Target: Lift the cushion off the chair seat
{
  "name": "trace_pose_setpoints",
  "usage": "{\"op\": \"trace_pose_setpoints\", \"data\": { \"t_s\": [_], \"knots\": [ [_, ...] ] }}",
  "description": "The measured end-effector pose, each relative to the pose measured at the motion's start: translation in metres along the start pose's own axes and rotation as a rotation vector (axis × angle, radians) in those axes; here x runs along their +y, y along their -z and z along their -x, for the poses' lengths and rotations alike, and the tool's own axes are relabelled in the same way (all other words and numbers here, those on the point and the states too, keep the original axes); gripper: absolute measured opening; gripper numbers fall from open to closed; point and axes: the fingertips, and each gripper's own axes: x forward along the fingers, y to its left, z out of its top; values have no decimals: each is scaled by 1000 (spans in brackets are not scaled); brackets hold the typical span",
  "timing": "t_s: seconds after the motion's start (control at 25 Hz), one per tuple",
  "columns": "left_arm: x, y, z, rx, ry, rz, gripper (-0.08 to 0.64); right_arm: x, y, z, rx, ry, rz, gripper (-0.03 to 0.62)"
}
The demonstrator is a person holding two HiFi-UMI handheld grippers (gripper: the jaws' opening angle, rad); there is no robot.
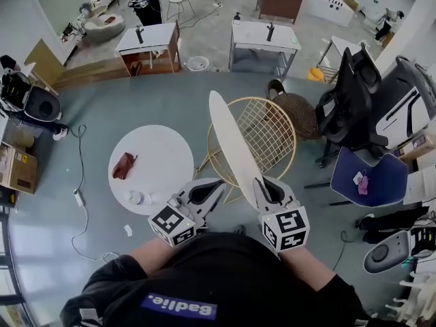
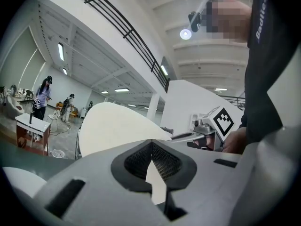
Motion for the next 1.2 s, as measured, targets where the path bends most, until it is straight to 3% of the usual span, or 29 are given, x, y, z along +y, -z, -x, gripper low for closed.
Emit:
{"op": "trace_pose_setpoints", "data": {
  "t_s": [0.36, 1.2],
  "knots": [
    [-22, 14, -4, 40, 52, -10, 14, 31, 15, 1, 7, -117, -50, 49],
    [-28, 15, -5, 45, 48, -17, 14, 37, 20, 2, 13, -146, -64, 48]
  ]
}}
